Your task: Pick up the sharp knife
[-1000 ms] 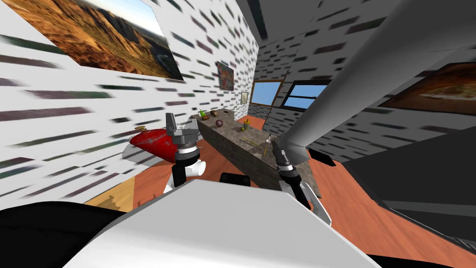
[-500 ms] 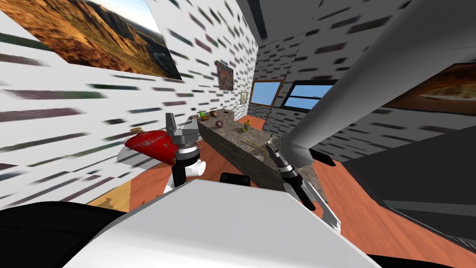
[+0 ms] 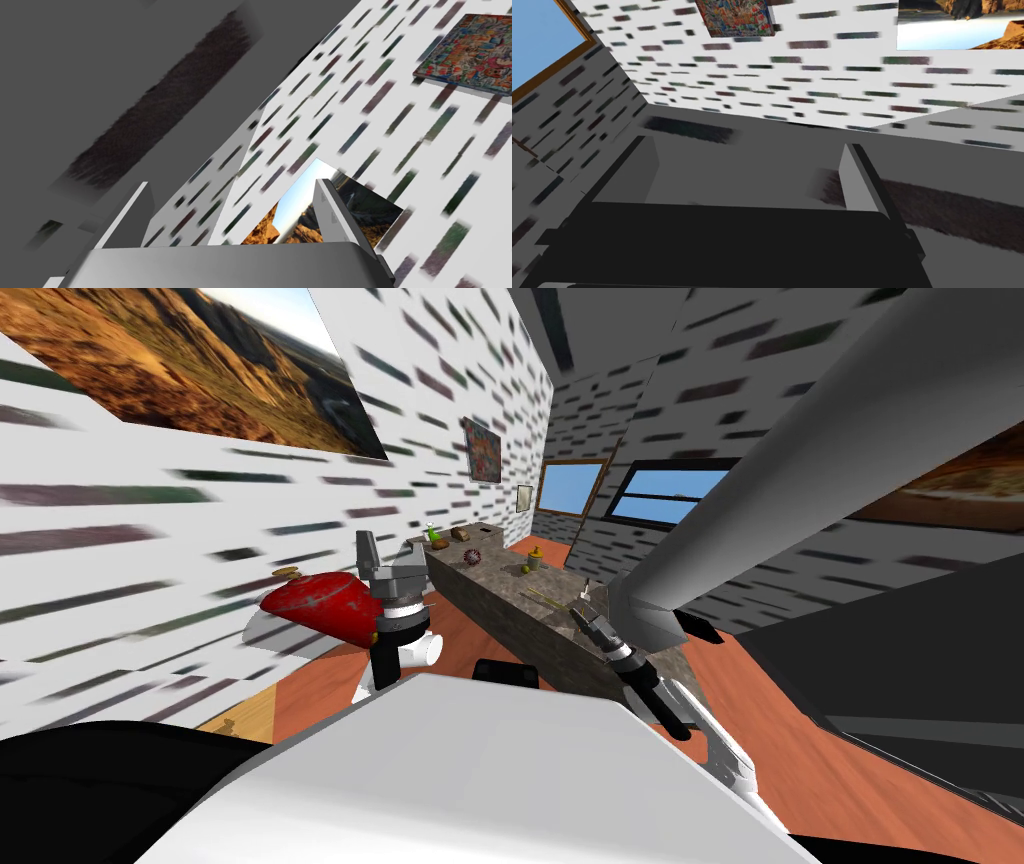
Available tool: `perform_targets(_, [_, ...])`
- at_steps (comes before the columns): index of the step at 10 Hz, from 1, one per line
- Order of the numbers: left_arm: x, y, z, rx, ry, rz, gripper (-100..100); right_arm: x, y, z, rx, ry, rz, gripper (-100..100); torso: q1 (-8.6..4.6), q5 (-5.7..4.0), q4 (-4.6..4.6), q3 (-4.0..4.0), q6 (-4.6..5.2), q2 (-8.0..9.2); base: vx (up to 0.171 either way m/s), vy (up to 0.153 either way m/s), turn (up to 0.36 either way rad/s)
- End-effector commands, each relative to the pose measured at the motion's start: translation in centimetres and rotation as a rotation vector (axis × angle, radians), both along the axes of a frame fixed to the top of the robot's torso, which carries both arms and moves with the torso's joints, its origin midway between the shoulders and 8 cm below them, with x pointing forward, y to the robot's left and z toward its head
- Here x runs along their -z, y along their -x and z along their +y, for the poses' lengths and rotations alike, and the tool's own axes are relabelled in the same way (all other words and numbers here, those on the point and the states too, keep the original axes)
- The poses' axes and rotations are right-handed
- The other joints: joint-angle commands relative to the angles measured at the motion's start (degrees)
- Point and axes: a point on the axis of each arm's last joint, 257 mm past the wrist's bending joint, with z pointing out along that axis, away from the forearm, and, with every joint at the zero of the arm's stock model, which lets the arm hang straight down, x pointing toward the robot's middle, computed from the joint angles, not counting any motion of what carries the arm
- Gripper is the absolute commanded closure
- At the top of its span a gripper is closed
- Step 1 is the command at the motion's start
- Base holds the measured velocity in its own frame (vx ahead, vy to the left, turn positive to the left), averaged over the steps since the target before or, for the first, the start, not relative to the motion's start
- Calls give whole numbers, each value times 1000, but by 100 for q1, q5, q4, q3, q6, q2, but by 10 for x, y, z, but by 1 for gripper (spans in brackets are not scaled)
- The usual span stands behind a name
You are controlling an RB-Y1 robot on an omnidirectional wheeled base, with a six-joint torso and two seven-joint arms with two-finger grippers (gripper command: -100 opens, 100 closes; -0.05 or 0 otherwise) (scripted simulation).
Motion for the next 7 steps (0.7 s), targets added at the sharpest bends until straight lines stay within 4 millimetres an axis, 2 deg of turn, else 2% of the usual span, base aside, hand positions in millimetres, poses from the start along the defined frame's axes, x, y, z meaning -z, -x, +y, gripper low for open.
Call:
perform_targets(1, [0,0,0,0,0,0,0,10,-1,-5,-4,63,13,-100,0,0,0,0,0,0,43,68,-62])
perform_targets(3, [0,0,0,0,0,0,0,42,-3,-28,8,223,53,-100,-19,-4,2,5,1,9,44,78,-31])
perform_targets(4, [0,0,0,0,0,0,0,43,-2,-29,0,238,55,-100,-1,-1,0,1,-1,1,60,112,-4])
perform_targets(6, [0,0,0,0,0,0,0,73,-3,-58,11,396,96,-100,10,2,-1,-2,-2,-3,69,123,-36])
perform_targets(7, [0,0,0,0,0,0,0,74,-3,-60,6,408,98,-100,6,3,-1,-2,2,-3,55,104,-11])
